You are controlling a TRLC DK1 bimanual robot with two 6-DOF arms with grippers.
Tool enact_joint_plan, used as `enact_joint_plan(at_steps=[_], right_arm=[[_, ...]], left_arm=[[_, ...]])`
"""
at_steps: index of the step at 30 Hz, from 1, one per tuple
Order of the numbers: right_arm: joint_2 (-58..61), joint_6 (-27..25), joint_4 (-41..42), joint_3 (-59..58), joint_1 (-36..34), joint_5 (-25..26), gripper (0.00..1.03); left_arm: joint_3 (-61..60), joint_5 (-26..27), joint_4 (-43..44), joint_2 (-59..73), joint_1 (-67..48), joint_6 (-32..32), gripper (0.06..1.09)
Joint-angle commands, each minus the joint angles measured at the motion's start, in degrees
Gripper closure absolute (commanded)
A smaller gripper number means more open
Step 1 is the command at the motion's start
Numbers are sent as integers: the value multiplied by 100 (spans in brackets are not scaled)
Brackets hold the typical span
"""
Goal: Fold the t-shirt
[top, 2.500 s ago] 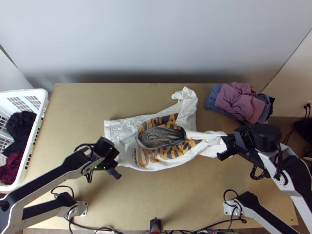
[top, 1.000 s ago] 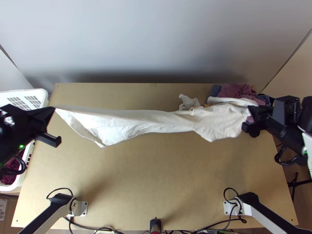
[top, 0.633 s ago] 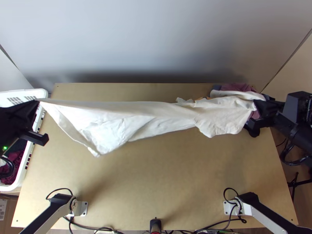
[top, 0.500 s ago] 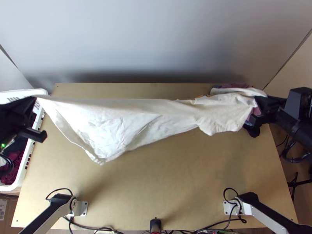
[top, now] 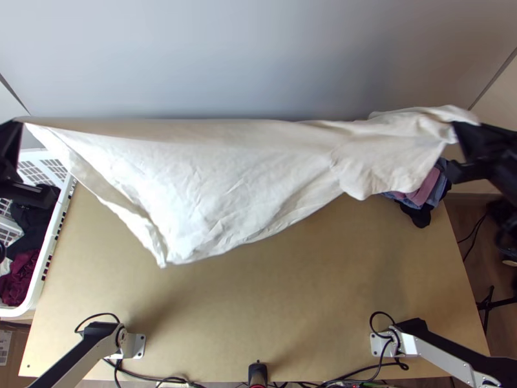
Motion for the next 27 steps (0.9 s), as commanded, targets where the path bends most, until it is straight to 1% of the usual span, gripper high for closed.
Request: enact_joint_plan(at_steps=[1,5,10,16,18,21,24,27], right_arm=[[-297,-105,-38,467,-70,19,100],[-596,-219,-38,642,-97,54,100],[-1018,-395,-38,721,-325,54,100],[-1519,-694,-205,625,-475,45,100],[-1721,-747,-293,449,-492,36,100],[-2082,-694,-460,71,-571,-34,100],[-2530,-659,-583,-430,-844,-289,100],[-2899,-650,-653,-843,-1046,-412,100]], left_arm=[[104,-8,261,-222,62,103,105],[104,-61,367,-424,106,85,105],[52,-140,411,-688,177,-64,105],[-256,-131,428,-1197,185,-20,105],[-274,-131,419,-1285,185,-20,105],[-344,-131,367,-1488,177,6,105],[-511,-105,287,-1760,150,68,105],[-704,-78,252,-2024,150,68,105]])
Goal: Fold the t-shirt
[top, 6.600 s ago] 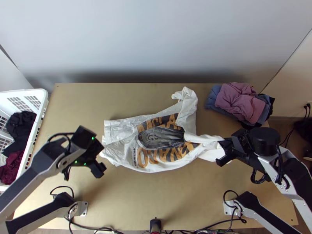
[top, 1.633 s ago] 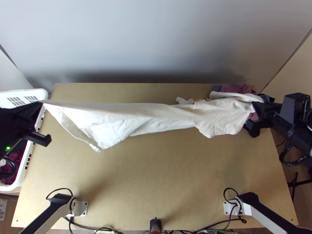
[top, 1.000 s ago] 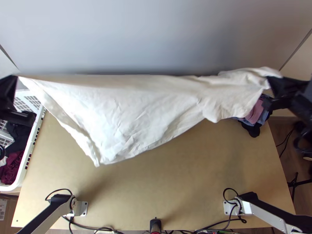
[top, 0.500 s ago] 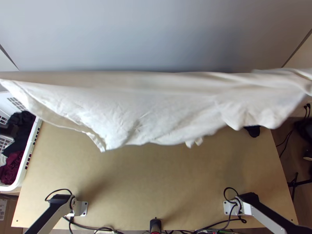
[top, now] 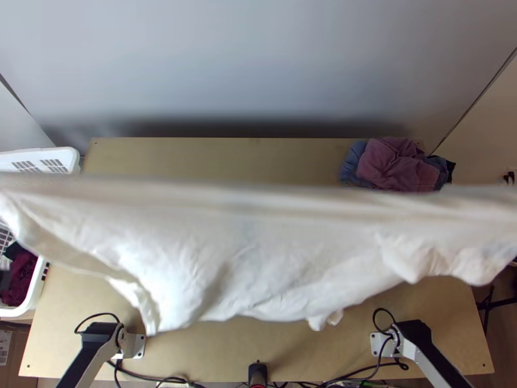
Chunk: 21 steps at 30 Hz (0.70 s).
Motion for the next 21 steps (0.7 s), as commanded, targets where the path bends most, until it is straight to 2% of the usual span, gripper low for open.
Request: enact_joint_plan(at_steps=[1,12,17,21], right_arm=[[-873,14,-238,-865,-417,-283,100],[-1295,304,-326,-1946,-724,-643,100],[-1163,480,104,-2553,-716,-767,100],[-961,586,641,-3089,-707,-837,100]], left_arm=[[-392,24,-108,-584,-14,61,105],[-1825,165,-820,-1638,4,52,105],[-2581,200,-811,-1753,4,61,105],[-3152,244,-469,-1726,4,70,105]])
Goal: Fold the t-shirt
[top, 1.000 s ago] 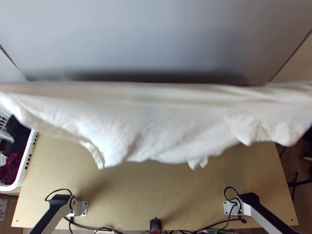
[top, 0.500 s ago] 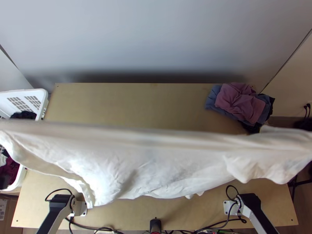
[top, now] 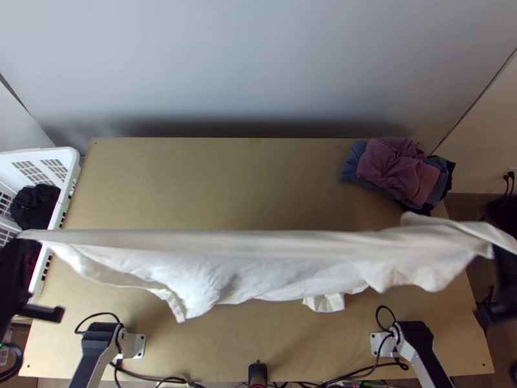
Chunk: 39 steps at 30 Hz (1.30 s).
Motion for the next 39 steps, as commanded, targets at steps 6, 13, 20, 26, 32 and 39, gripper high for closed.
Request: enact_joint_plan(at_steps=[6,13,20,26,32,39], right_arm=[[545,263,1447,-1482,105,-140,100],[1125,324,2396,-2238,333,-131,100],[2083,526,3486,-2738,492,-122,100],[3322,553,4295,-2607,518,-131,100],[4614,544,4752,-2150,536,-131,100],[5502,570,5024,-1912,729,-131,100]], left_arm=[[-1524,73,1079,192,-5,-16,105],[-1982,21,2230,922,-5,2,105],[-2430,-137,3505,2012,-40,11,105],[-2614,-551,4559,3084,-453,55,105],[-2623,-770,5421,4218,-638,125,105],[-2588,-946,6106,5114,-866,213,105]])
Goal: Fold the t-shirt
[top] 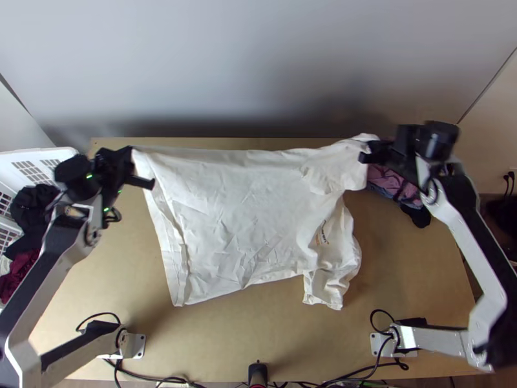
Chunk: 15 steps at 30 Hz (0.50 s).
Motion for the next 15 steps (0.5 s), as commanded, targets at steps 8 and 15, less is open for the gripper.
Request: enact_joint_plan(at_steps=[8,15], right_arm=[[1709,35,709,250,196,0,100],[2298,211,832,575,205,18,100]], left_arm=[[75,-533,1529,2041,-136,73,105],[303,-682,1811,2858,40,108,105]])
